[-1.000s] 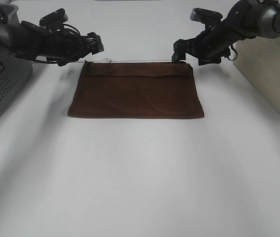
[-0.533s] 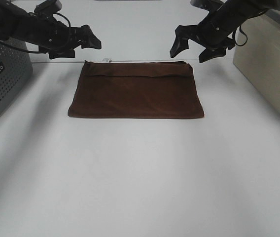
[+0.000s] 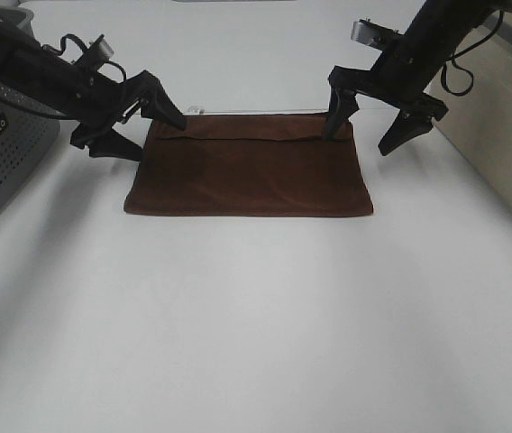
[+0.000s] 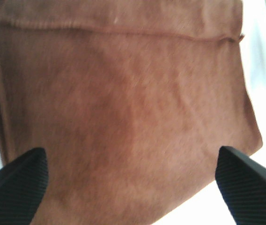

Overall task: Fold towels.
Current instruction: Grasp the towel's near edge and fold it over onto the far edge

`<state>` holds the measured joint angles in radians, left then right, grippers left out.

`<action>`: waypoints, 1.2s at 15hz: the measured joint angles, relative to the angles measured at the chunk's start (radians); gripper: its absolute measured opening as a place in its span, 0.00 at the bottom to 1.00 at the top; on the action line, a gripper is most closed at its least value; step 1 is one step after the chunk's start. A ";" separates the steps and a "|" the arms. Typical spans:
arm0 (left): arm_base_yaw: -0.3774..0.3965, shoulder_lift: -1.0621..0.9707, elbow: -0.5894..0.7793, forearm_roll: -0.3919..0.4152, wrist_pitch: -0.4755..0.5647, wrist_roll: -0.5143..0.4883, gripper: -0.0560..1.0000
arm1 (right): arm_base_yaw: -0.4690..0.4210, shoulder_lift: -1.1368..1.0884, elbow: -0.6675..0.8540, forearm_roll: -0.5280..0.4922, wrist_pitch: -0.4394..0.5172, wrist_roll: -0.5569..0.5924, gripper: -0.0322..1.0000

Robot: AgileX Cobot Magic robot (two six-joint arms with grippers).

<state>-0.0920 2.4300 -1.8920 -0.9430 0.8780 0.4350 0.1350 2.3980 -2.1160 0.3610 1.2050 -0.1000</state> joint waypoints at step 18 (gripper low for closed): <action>0.001 -0.149 0.287 0.104 -0.123 -0.029 0.86 | -0.001 -0.104 0.346 0.036 -0.188 -0.019 0.80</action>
<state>-0.0910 2.2810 -1.6050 -0.8390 0.7550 0.4060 0.1340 2.2940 -1.7700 0.3970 1.0170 -0.1190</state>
